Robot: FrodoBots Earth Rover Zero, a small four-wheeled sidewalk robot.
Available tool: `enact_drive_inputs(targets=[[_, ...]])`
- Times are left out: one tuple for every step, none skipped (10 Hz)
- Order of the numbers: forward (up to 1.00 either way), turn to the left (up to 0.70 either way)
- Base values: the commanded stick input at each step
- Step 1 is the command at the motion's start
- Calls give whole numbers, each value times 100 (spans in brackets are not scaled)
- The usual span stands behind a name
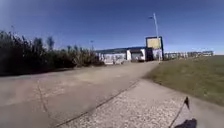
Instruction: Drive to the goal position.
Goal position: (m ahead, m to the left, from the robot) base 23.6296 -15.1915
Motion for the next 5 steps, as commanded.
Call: enact_drive_inputs(targets=[[100,0],[100,0],[100,0],[100,0],[100,0]])
